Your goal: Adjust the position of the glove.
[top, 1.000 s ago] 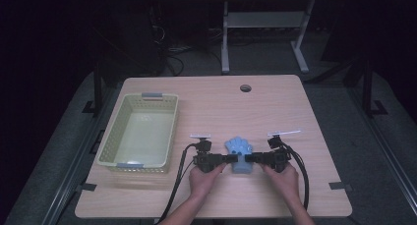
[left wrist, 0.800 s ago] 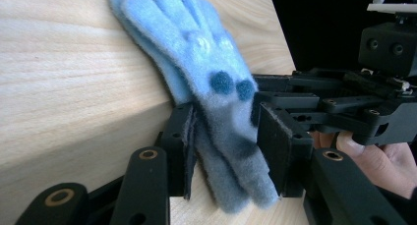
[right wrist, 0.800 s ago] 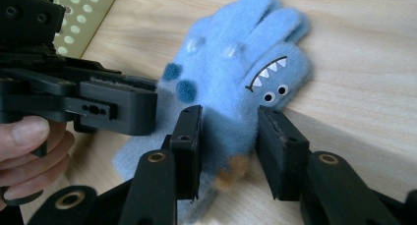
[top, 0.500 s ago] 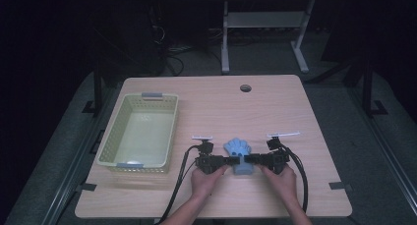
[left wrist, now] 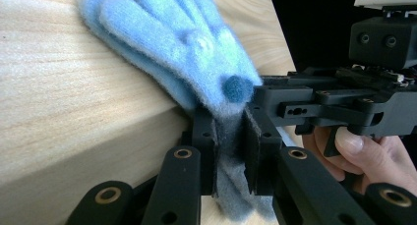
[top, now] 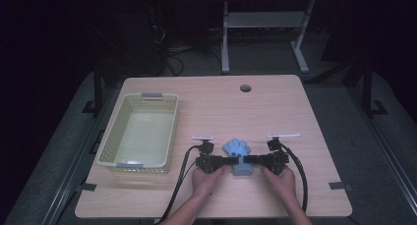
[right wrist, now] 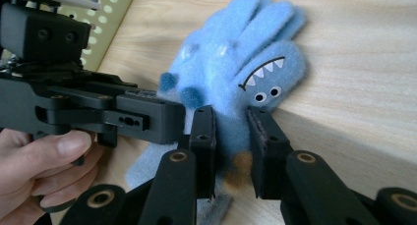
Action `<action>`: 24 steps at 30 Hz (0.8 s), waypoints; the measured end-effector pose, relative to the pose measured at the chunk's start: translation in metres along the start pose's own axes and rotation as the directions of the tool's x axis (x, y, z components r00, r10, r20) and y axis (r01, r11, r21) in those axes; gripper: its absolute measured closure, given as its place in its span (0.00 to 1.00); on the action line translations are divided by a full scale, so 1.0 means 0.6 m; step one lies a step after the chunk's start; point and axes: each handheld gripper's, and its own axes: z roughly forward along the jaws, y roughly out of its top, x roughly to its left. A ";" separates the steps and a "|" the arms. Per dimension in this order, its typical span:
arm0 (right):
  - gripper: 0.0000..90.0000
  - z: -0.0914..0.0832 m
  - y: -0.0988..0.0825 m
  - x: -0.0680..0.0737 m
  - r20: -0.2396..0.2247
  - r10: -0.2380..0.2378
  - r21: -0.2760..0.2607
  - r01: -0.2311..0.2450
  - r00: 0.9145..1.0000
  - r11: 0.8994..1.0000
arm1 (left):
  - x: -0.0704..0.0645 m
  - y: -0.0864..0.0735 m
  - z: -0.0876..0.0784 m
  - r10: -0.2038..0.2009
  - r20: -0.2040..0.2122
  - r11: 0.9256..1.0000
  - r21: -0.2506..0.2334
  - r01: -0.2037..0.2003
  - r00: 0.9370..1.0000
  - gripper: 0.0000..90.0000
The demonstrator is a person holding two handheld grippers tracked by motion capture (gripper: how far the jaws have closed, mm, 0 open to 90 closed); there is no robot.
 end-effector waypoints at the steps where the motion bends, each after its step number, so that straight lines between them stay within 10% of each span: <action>1: 0.83 0.000 0.000 0.000 0.000 0.000 0.000 0.000 1.000 1.000 | 0.000 0.000 0.000 0.000 0.000 1.000 0.000 0.000 1.000 0.86; 24: 0.89 -0.015 0.020 0.050 -0.100 -0.010 -0.114 -0.002 0.995 0.994 | -0.033 0.041 -0.060 0.089 0.037 0.996 -0.027 -0.088 0.995 0.88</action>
